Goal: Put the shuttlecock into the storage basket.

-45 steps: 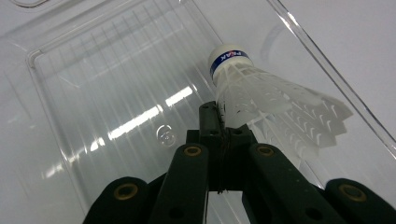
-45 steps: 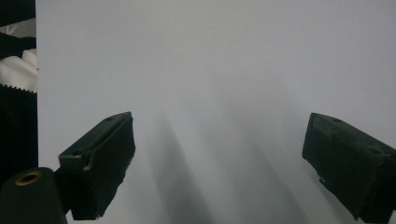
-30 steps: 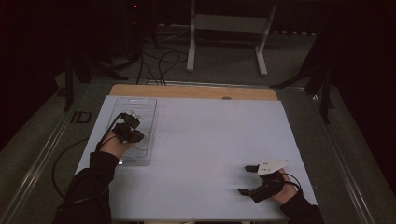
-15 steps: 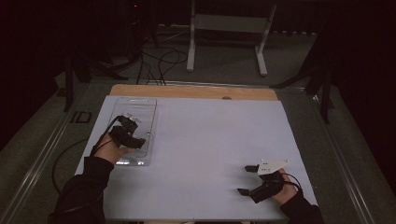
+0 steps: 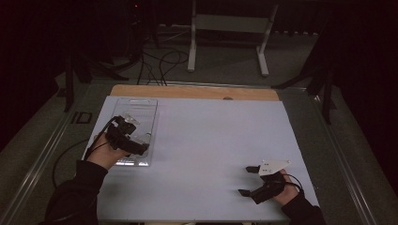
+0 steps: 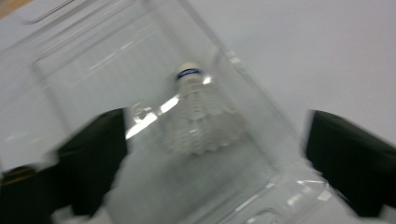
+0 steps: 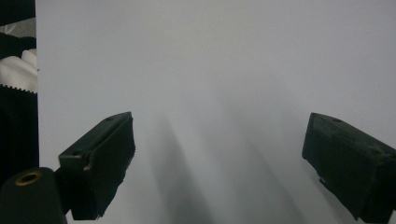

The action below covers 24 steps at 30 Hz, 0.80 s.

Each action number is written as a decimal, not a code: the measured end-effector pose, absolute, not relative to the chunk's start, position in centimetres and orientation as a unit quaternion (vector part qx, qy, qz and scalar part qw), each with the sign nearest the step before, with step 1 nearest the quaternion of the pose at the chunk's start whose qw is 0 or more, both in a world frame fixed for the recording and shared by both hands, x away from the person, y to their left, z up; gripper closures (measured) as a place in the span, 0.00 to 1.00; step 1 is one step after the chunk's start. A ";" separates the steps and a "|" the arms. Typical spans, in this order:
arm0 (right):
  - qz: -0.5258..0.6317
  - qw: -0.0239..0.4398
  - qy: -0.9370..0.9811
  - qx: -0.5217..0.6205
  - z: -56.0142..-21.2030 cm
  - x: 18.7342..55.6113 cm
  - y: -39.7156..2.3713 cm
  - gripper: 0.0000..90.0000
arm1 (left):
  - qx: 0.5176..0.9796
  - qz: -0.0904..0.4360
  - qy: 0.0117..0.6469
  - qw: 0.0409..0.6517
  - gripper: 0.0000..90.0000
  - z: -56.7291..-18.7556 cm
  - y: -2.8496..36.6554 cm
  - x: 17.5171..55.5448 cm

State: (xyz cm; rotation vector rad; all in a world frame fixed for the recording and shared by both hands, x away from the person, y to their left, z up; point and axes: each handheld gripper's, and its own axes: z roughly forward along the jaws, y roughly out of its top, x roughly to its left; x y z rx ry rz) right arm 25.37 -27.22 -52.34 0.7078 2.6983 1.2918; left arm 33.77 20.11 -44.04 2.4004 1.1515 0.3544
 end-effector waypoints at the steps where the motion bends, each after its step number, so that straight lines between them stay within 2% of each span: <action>1: 0.419 0.034 0.878 0.230 -52.3 25.4 -27.2 0.10 | 0.870 0.130 0.417 0.229 0.01 -43.9 20.0 33.7; 11: 0.421 0.035 0.877 0.229 -52.3 25.4 -27.3 0.10 | 0.875 0.135 0.390 0.252 0.00 -43.0 18.7 33.0; 24: 0.424 0.034 0.875 0.231 -52.2 25.3 -27.4 0.10 | 0.886 0.099 0.356 0.281 0.00 -42.9 16.7 33.1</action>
